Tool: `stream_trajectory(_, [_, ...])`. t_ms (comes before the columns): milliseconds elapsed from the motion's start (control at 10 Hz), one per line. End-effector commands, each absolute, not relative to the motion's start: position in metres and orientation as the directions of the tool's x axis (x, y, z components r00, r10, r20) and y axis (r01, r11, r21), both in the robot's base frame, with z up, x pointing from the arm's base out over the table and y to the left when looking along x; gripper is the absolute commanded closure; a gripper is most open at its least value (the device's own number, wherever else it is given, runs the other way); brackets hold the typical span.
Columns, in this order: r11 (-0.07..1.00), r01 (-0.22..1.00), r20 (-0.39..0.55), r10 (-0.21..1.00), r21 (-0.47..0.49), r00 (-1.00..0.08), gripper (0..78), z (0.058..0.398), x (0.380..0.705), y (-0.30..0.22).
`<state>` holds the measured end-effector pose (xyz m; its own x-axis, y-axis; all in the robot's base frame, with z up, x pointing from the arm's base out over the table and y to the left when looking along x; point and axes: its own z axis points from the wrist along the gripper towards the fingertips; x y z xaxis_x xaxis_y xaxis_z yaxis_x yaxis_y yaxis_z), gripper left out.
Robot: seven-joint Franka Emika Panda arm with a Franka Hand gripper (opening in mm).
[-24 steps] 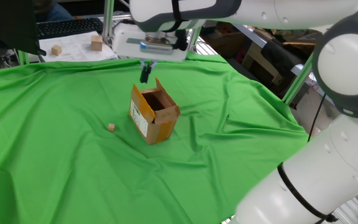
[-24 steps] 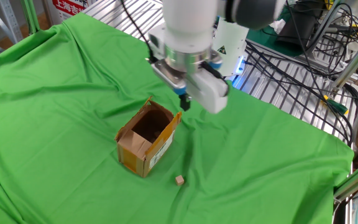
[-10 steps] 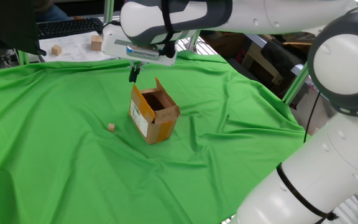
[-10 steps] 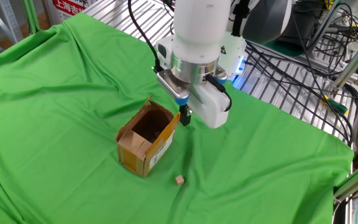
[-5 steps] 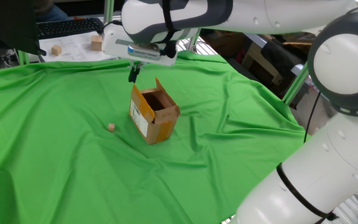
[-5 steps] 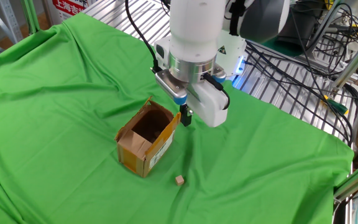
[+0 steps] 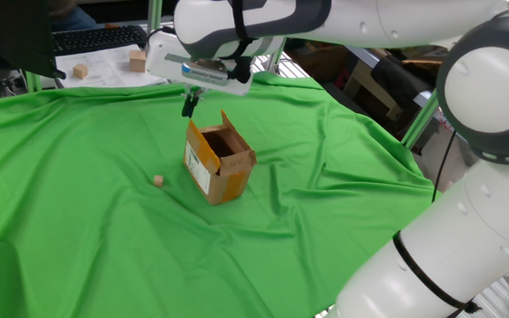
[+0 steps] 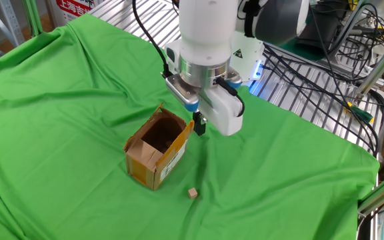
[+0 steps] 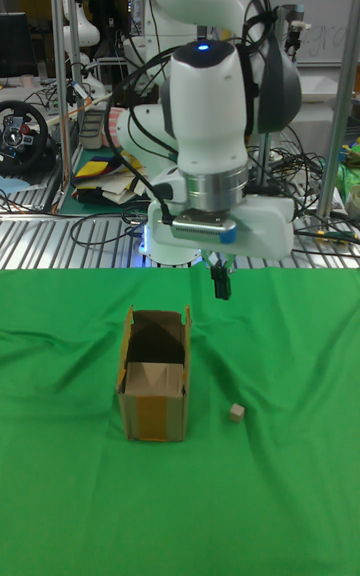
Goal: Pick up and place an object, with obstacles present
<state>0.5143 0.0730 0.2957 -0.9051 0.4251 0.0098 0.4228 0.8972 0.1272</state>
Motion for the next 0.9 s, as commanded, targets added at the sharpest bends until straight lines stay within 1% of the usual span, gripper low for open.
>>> stream_trajectory(100, [0.891, 0.442, 0.005, 0.444, 0.102, -0.896, 77.6, 0.288, 0.520, 0.081])
stream_trajectory(500, [0.889, 0.454, -0.017, 0.456, 0.065, -0.890, 77.6, 0.269, 0.528, 0.097])
stream_trajectory(900, [0.881, 0.472, -0.037, 0.473, 0.035, -0.880, 77.6, 0.236, 0.529, 0.113])
